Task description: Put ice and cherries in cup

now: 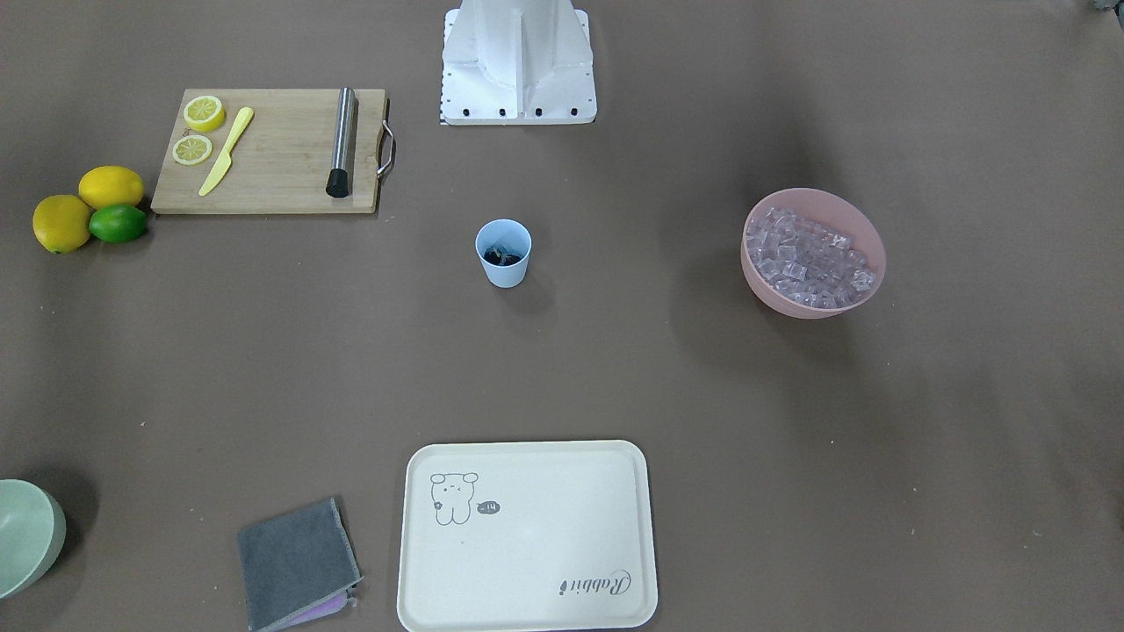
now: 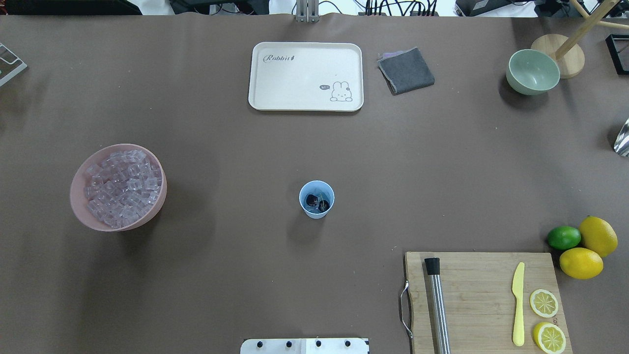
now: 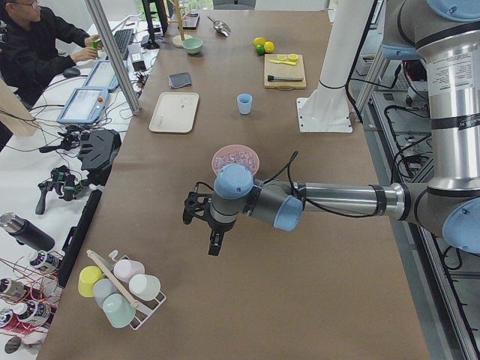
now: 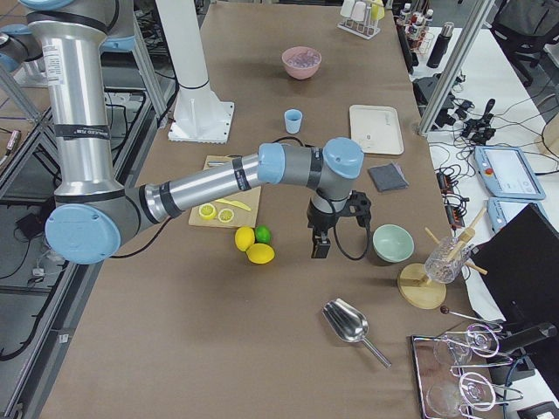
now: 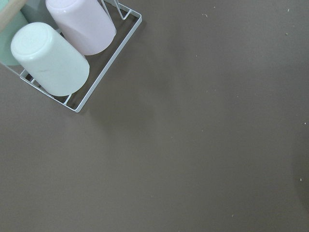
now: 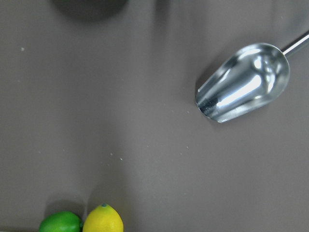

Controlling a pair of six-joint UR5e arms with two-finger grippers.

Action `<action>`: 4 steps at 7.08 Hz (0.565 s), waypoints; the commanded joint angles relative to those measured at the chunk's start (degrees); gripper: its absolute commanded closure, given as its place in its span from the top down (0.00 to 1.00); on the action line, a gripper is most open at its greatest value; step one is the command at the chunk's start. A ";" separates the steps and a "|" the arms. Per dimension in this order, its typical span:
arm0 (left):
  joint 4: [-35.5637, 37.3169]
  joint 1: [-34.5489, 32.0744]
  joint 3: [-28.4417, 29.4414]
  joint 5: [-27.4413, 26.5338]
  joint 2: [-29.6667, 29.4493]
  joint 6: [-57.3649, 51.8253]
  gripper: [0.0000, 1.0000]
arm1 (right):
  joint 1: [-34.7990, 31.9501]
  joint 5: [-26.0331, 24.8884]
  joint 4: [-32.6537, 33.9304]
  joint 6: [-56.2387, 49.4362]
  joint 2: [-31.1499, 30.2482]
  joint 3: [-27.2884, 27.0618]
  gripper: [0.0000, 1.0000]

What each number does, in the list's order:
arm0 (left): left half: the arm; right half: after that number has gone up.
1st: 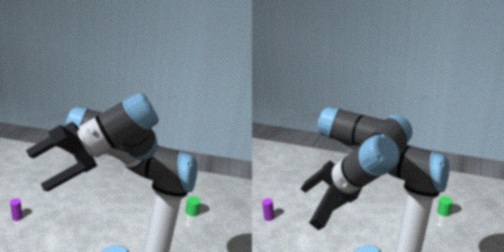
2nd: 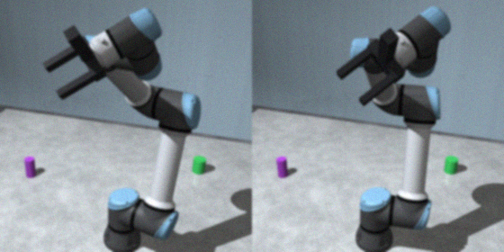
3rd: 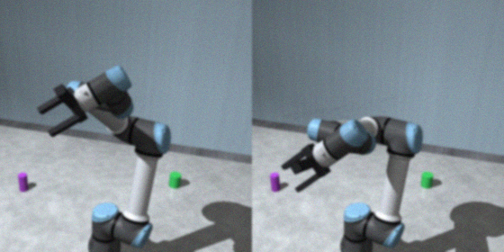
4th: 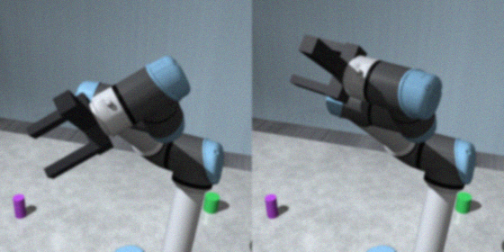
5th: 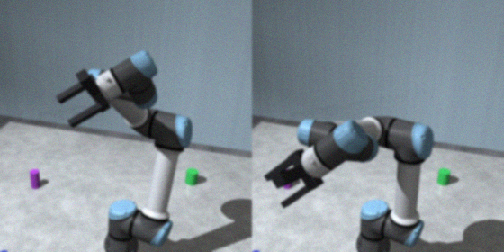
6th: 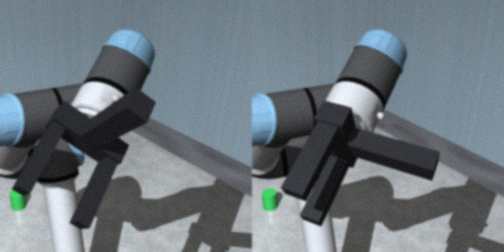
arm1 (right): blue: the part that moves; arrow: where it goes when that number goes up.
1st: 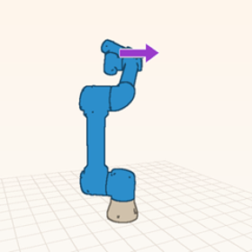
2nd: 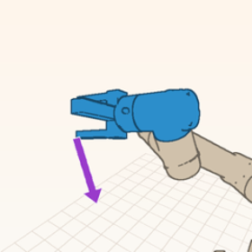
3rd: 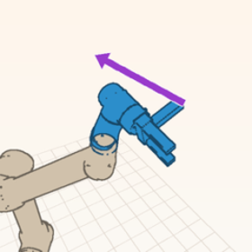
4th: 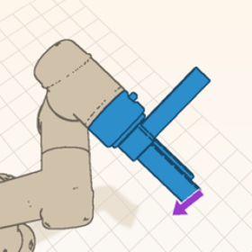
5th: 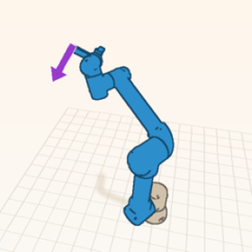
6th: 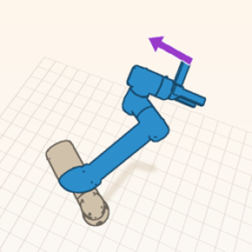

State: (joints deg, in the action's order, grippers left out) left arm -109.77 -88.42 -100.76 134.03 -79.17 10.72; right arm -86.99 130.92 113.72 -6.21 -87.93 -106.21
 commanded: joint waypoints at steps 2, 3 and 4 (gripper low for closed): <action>0.17 -3.85 2.15 0.18 2.42 -5.35 0.98 | -5.45 -0.14 -0.08 -4.16 -5.49 0.04 1.00; 0.35 -4.30 1.45 0.09 2.26 -5.27 0.98 | -6.42 -0.40 -0.08 -4.25 -5.59 -0.40 1.00; 3.39 -4.48 0.49 0.01 1.39 -5.27 0.98 | -6.43 -1.89 -2.08 -4.08 -6.02 0.47 1.00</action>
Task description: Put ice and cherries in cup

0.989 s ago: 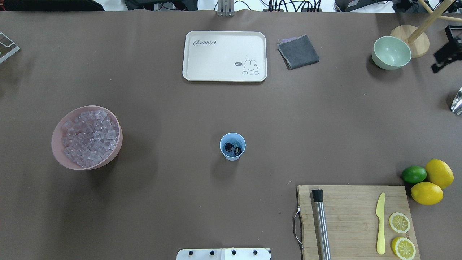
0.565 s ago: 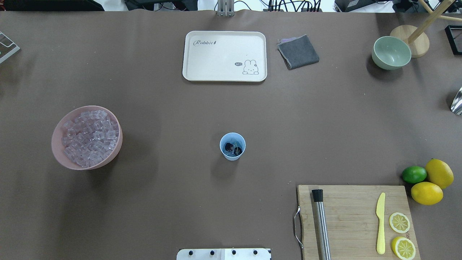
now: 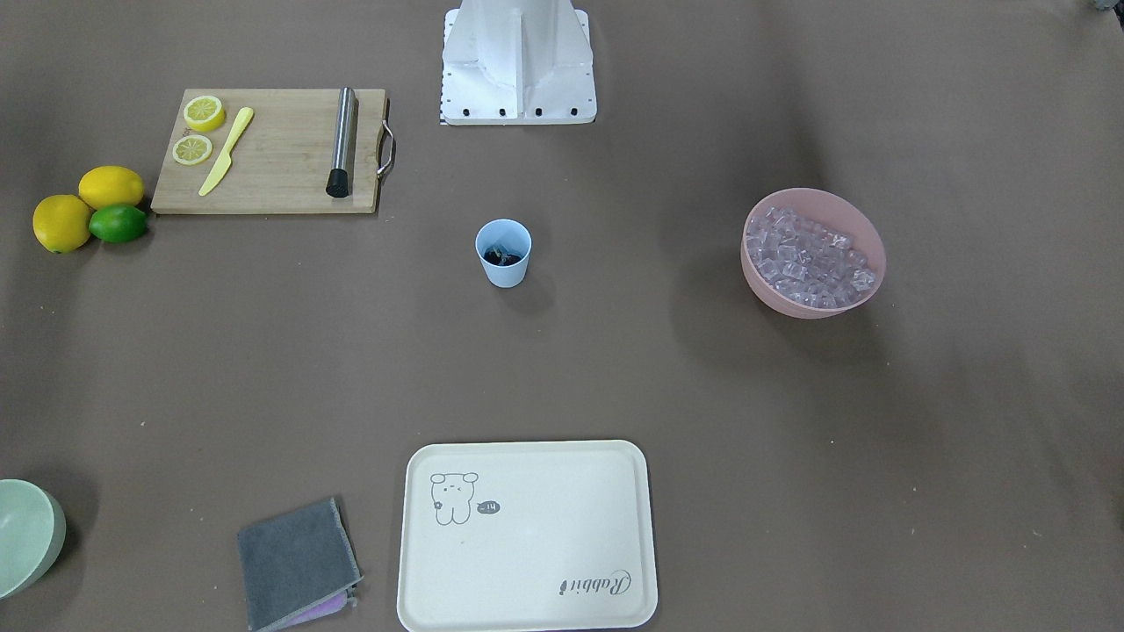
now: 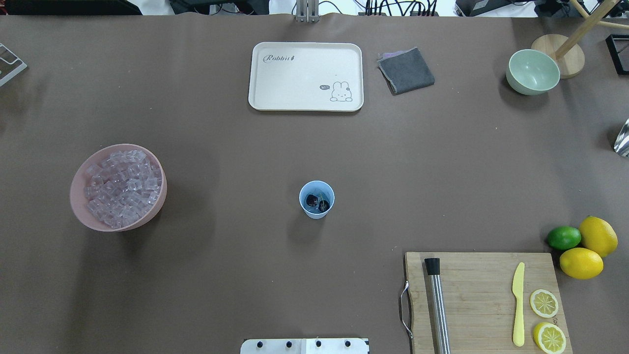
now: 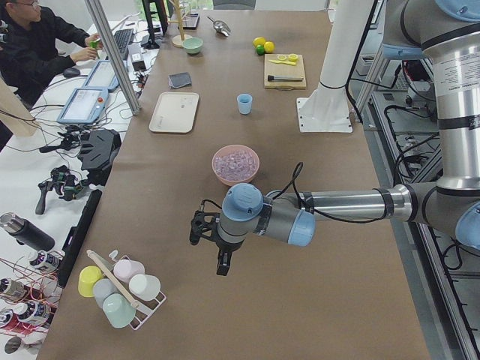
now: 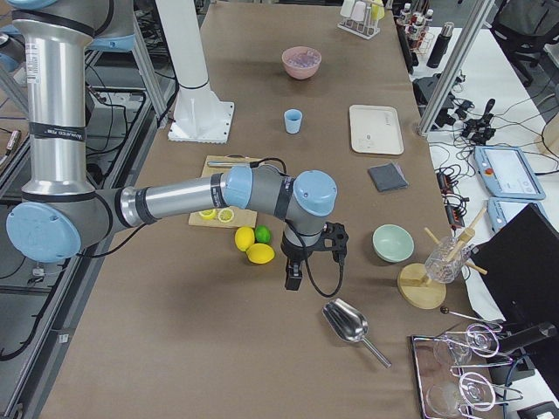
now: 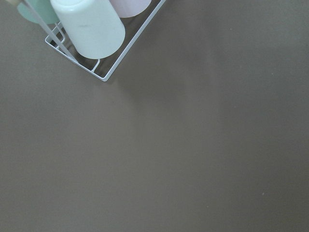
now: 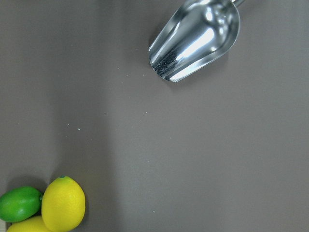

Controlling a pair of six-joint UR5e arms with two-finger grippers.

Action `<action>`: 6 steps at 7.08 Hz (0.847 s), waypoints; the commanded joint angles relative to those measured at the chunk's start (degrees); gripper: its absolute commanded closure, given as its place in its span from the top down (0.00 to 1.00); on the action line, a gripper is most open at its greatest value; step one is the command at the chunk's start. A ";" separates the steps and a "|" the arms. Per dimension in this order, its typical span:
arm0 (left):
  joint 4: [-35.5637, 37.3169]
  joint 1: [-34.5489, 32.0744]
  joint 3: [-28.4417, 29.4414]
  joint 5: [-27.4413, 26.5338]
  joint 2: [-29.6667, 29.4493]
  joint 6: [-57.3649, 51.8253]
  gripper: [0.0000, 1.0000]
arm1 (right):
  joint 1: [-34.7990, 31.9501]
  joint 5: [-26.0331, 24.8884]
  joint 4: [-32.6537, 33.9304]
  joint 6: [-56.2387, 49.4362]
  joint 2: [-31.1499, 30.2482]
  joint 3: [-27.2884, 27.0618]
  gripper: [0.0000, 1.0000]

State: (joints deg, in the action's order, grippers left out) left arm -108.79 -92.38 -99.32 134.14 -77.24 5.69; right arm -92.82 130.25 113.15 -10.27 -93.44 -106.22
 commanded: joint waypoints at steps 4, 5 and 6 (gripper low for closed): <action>5.61 -0.17 -4.57 -0.54 -1.06 0.11 0.98 | -0.52 -1.31 -6.96 0.69 -3.15 4.26 1.00; 5.52 -0.17 -4.57 -0.46 -0.98 0.19 0.98 | -0.52 -1.23 -8.20 0.78 -3.07 5.22 1.00; 5.61 -0.17 -4.31 -0.46 -0.98 0.28 0.98 | -0.52 -1.23 -8.21 0.78 -2.63 5.32 1.00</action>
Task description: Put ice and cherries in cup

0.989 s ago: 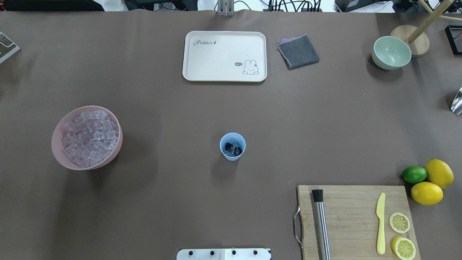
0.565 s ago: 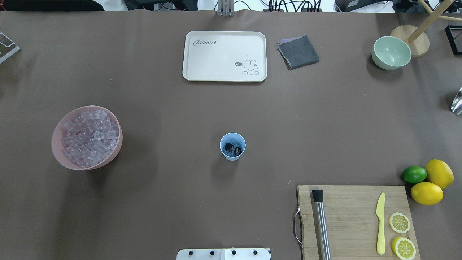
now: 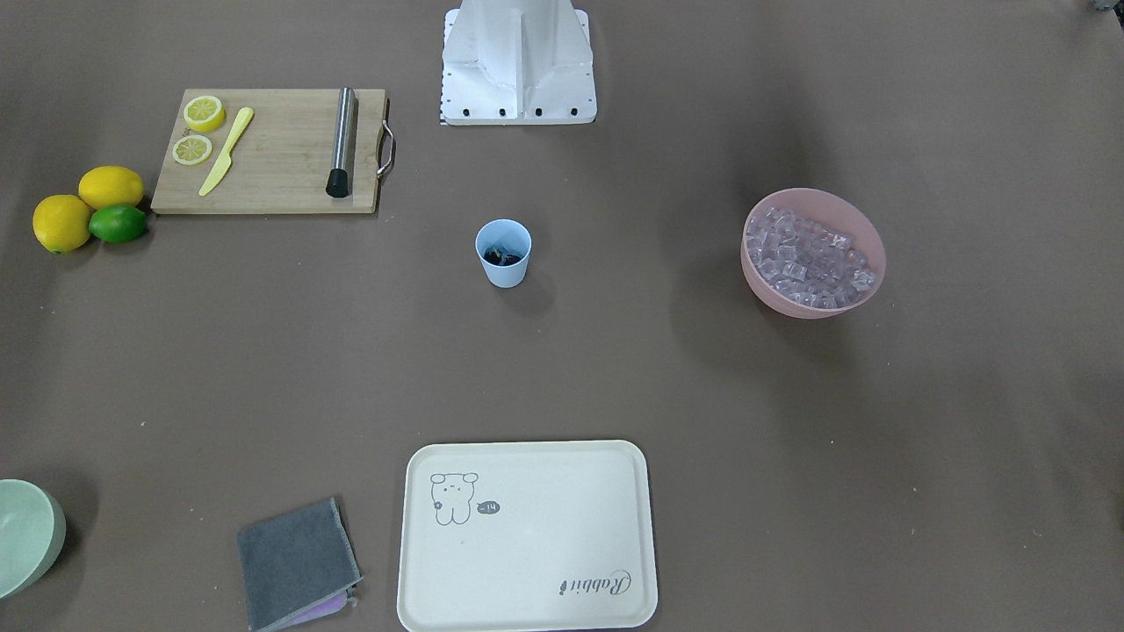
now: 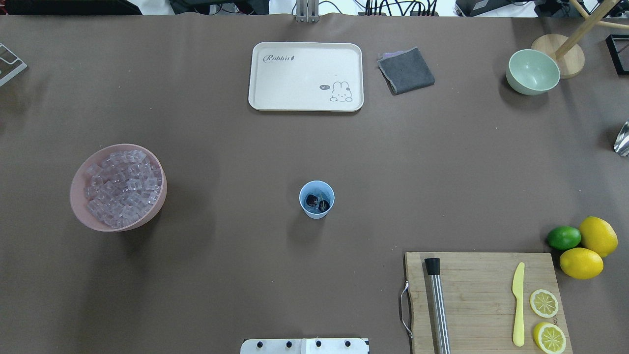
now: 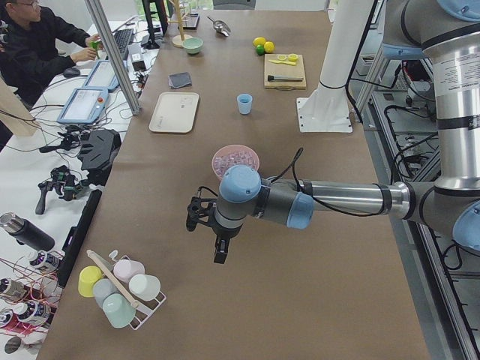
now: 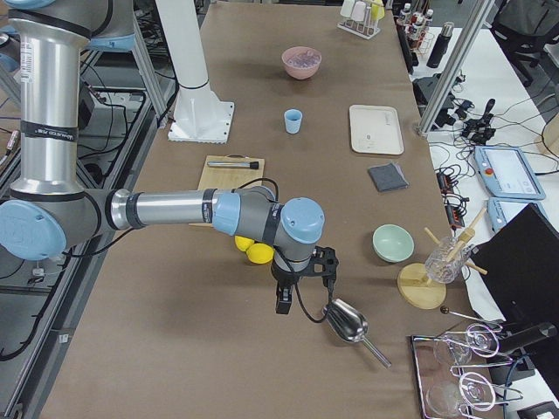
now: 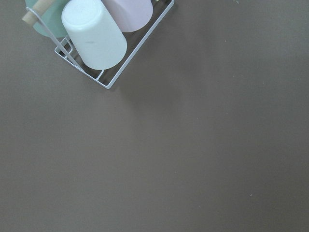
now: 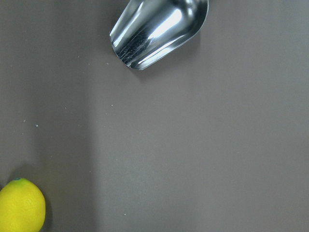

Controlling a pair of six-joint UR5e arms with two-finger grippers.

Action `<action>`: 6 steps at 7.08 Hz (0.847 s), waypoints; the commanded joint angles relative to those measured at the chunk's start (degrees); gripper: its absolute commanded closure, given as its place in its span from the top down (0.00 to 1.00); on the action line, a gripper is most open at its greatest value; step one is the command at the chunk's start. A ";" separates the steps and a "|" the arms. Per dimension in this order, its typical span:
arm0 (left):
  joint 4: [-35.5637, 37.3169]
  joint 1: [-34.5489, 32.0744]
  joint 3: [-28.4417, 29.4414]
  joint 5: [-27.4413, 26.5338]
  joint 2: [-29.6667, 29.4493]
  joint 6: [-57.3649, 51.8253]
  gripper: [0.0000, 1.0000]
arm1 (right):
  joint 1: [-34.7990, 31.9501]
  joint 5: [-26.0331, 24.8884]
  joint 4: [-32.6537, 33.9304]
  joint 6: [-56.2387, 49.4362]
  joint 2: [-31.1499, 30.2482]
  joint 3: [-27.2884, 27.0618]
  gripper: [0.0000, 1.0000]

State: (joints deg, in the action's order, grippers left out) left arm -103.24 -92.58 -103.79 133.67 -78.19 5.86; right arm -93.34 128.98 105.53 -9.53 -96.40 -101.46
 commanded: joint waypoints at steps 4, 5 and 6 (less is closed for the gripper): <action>-0.03 0.04 0.86 0.01 -0.21 0.03 0.98 | 0.00 0.13 -0.68 0.12 0.69 0.47 1.00; -0.03 0.04 0.95 0.01 -0.21 0.03 0.98 | 0.00 0.04 -0.68 0.03 0.69 0.47 1.00; -0.03 0.04 0.96 0.01 -0.21 0.03 0.98 | 0.00 0.04 -0.68 0.12 0.78 0.39 1.00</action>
